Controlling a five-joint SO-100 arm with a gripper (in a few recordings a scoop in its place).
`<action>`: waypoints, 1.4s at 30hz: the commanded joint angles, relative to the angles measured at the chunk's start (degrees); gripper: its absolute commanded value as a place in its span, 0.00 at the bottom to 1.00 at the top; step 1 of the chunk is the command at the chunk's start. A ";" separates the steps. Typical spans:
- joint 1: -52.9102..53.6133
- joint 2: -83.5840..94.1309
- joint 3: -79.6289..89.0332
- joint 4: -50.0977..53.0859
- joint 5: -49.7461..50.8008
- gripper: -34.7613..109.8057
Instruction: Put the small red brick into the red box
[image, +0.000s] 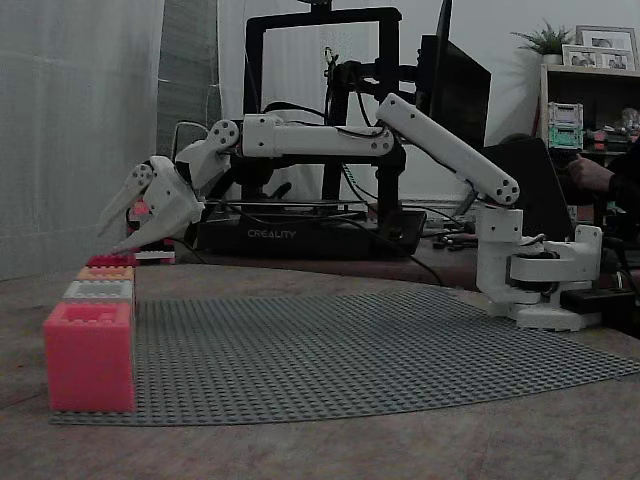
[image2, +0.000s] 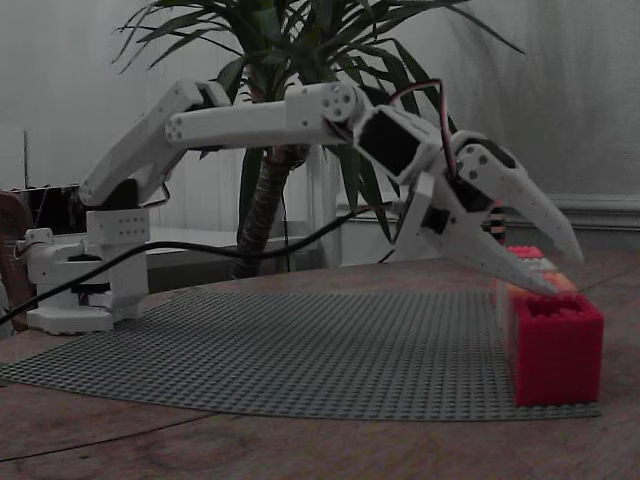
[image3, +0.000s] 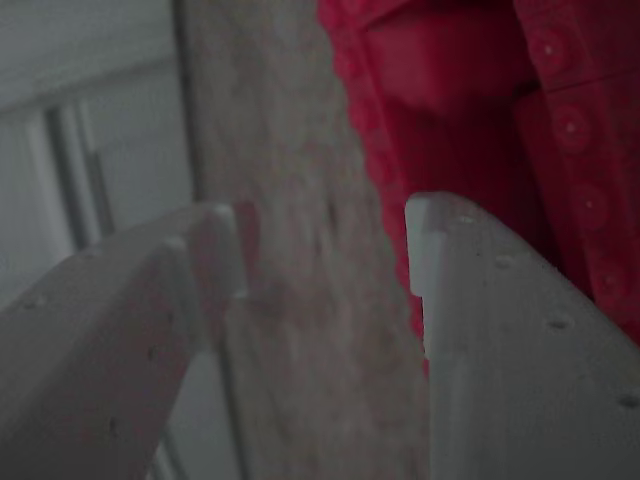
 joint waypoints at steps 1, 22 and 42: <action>-1.32 7.21 -1.23 -0.35 0.09 0.28; -9.93 76.03 73.83 8.53 -1.76 0.24; -15.47 125.60 126.30 17.40 0.79 0.24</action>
